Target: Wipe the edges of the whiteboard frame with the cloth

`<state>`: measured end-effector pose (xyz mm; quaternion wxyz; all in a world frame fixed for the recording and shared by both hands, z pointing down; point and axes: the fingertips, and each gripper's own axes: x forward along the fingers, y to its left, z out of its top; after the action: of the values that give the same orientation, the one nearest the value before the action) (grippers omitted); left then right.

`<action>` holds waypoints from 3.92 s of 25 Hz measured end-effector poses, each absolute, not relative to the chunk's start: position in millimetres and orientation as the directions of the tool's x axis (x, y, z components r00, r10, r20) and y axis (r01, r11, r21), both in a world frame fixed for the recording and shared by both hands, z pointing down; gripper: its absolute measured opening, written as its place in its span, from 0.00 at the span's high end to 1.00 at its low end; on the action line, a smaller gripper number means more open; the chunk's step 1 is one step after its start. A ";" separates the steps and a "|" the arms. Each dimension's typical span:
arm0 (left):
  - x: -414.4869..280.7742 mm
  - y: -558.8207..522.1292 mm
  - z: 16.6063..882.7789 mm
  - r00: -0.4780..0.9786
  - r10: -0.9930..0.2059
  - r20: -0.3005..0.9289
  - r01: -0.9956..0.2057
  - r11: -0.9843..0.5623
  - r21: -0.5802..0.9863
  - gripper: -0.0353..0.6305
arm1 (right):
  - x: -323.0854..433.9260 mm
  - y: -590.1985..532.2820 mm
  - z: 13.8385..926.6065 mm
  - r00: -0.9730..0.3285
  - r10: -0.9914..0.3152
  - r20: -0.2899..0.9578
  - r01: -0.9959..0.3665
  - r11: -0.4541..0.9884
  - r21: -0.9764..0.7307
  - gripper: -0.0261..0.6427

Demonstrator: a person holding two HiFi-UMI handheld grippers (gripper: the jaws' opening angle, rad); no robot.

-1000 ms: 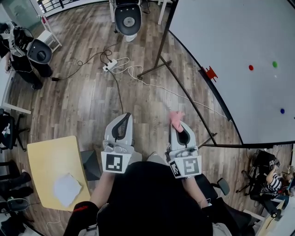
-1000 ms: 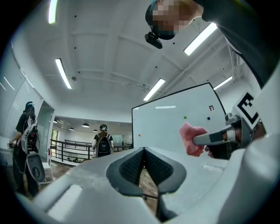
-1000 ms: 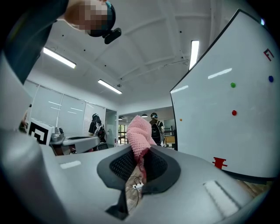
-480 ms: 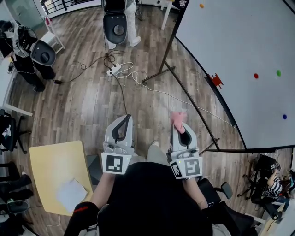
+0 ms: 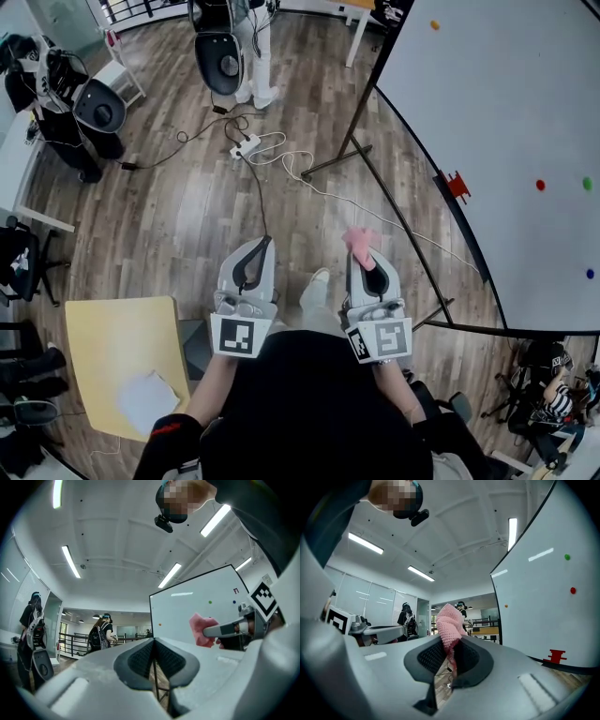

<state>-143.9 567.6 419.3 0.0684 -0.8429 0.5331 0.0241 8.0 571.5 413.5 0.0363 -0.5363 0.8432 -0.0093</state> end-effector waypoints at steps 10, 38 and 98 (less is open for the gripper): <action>-115.4 477.4 417.4 0.433 -0.895 -0.110 -0.900 -0.422 -0.114 0.94 | 25.4 472.1 415.5 -0.457 -0.888 -0.047 -0.886 0.459 -0.064 0.92; -9.4 335.3 406.6 0.379 -0.915 -0.136 -0.922 -0.362 -0.138 0.94 | 142.2 338.6 420.0 -0.479 -0.875 -0.074 -0.872 0.484 -0.072 0.92; 48.9 -74.0 360.3 0.857 -0.479 -0.190 -0.502 -0.858 -0.106 0.94 | 161.0 20.4 381.8 0.168 -0.985 0.050 -0.983 -0.163 0.082 0.92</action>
<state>48.9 -74.0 360.3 0.0761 -0.9607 0.2553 0.0786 161.0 20.4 381.8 -0.0474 -0.7626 0.6451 0.0076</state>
